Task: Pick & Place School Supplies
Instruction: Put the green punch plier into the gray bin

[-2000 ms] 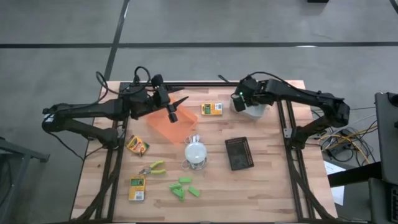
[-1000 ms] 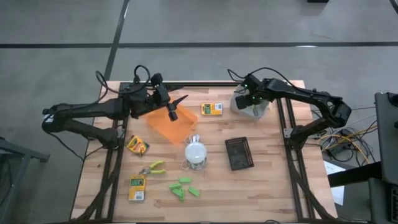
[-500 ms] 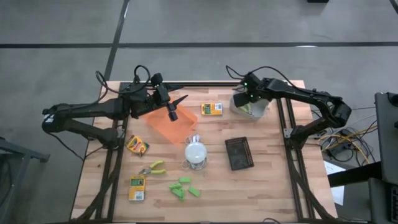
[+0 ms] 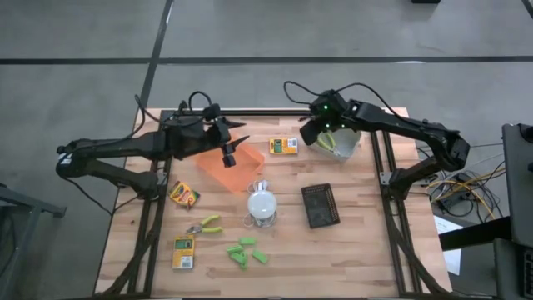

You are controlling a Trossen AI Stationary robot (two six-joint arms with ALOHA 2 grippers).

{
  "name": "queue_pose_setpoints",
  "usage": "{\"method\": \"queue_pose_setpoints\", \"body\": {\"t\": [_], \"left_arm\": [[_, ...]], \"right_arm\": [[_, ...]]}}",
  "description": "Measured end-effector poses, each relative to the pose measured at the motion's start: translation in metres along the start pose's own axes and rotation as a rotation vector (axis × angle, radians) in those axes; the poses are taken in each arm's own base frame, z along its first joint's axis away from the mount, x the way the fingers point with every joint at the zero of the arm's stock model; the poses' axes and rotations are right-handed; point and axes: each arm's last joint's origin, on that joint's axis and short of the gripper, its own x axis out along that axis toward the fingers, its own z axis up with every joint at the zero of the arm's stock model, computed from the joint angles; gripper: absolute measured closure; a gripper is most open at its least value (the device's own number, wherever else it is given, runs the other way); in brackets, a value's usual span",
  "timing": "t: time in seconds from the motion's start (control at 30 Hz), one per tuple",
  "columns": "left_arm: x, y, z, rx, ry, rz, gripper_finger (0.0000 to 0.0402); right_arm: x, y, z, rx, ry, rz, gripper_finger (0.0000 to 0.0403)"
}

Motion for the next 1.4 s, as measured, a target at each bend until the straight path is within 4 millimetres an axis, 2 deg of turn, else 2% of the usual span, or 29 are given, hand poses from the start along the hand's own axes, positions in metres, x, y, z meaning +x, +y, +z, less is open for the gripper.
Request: {"method": "queue_pose_setpoints", "body": {"t": [0.23,0.53,0.73,0.83,1.0,1.17,1.4], "left_arm": [[-0.002,-0.006,-0.020,-0.153,0.208,-0.046,0.0223],[-0.003,-0.009,-0.021,-0.578,0.232,-0.061,0.0223],[-0.012,-0.022,-0.036,-0.567,0.449,-0.291,0.0223],[-0.019,-0.028,-0.045,-0.536,0.568,-0.346,0.0225],[-0.029,-0.039,-0.052,-0.477,0.687,-0.389,0.0225],[-0.036,-0.055,-0.053,-0.406,0.691,-0.402,0.0225],[-0.046,-0.082,-0.075,-0.475,0.791,-0.351,0.0225]], "right_arm": [[-0.023,0.042,0.025,-0.342,-0.189,0.113,0.0326],[-0.057,0.088,0.037,-0.676,-0.333,0.244,0.0319],[-0.065,0.106,0.029,-0.627,-0.319,0.318,0.0328],[-0.065,0.114,0.021,-0.586,-0.294,0.353,0.0333],[-0.065,0.126,0.008,-0.498,-0.241,0.406,0.0334],[-0.067,0.139,-0.004,-0.463,-0.205,0.451,0.0330],[-0.067,0.147,-0.014,-0.477,-0.184,0.475,0.0337]]}}
